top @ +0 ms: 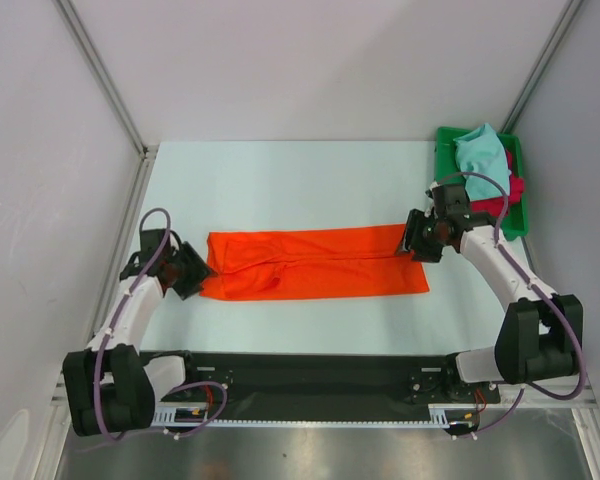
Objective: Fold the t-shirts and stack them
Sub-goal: Fold the tshirt
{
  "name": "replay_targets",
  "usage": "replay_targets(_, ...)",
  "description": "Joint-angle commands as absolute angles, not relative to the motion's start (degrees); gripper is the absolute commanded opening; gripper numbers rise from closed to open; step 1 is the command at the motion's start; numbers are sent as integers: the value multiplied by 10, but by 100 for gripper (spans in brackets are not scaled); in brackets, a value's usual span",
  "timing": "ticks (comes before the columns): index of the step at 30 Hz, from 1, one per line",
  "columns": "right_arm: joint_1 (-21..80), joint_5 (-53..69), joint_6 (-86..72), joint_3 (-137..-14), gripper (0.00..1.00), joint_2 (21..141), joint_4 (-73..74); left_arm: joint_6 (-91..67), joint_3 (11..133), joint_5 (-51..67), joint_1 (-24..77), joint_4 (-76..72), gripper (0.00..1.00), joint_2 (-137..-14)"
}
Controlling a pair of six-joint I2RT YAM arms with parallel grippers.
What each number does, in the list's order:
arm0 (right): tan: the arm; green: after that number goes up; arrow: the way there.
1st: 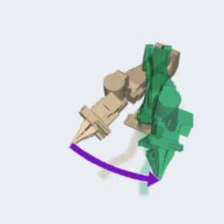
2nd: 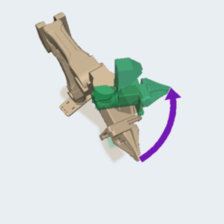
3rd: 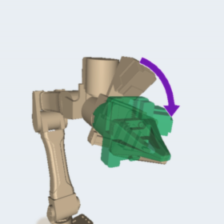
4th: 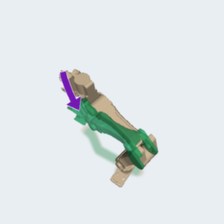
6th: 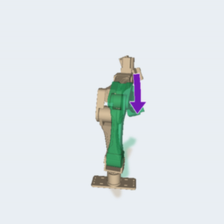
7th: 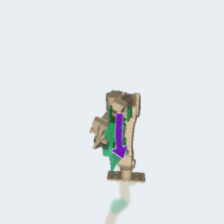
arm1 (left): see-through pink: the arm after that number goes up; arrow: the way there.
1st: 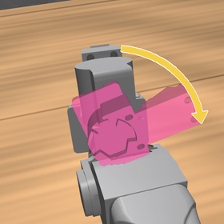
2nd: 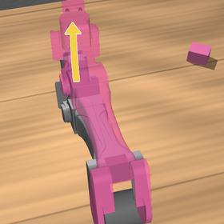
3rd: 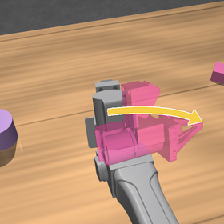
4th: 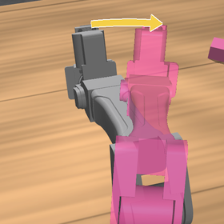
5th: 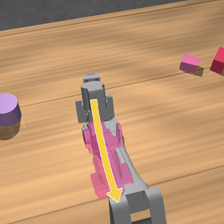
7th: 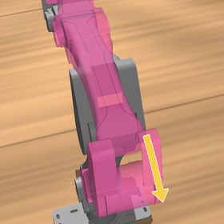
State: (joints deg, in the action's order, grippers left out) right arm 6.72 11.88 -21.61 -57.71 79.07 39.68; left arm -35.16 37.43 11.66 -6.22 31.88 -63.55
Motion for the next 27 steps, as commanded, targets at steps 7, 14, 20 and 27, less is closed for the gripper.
replay_targets(7, 97, 165, -178, -583, 54, 770, 416, -445, 252, 149, -147, 255, 61, -613)
replay_targets(14, 97, 173, -169, -580, 54, 763, 417, -474, 211, 158, -160, 178, 56, -649)
replay_targets(20, 97, 170, -171, -578, 54, 767, 415, -442, 252, 150, -163, 161, 25, -704)
replay_targets(27, 96, 150, -175, -596, 54, 767, 429, -365, 402, 100, -164, 157, 0, -857)
